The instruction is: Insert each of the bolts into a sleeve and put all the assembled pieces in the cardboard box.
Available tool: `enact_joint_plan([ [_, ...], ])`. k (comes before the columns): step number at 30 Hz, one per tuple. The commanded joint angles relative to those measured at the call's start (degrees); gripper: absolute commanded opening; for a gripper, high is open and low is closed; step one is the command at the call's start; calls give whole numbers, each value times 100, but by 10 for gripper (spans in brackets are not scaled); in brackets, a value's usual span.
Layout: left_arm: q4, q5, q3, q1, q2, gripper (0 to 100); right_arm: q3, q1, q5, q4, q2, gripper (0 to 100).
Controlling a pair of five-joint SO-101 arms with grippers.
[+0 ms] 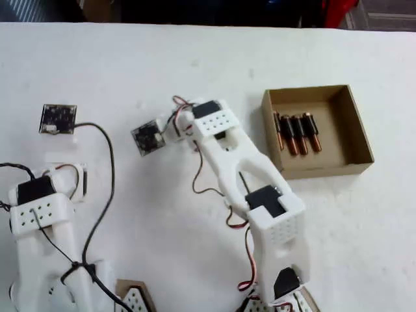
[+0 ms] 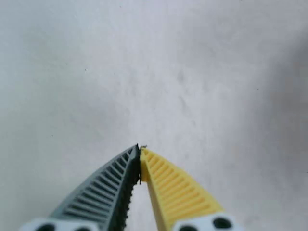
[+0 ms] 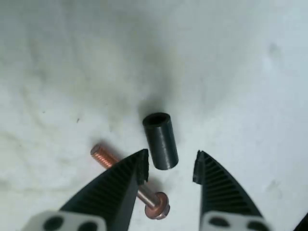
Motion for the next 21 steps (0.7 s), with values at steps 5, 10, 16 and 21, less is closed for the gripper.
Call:
enact_joint_plan([
  [5,-193,35,-18,-57,-189,23,202,-92,193,-145,-66,149],
  [10,-193,35,-18,-57,-189,23,220,-92,193,-145,13,149],
  [16,-193,35,-18,-57,-189,23,202,-75,202,-998,505,149],
  [21,-193,35,-18,-48,-189,23,220,-48,202,-1191,664,146],
])
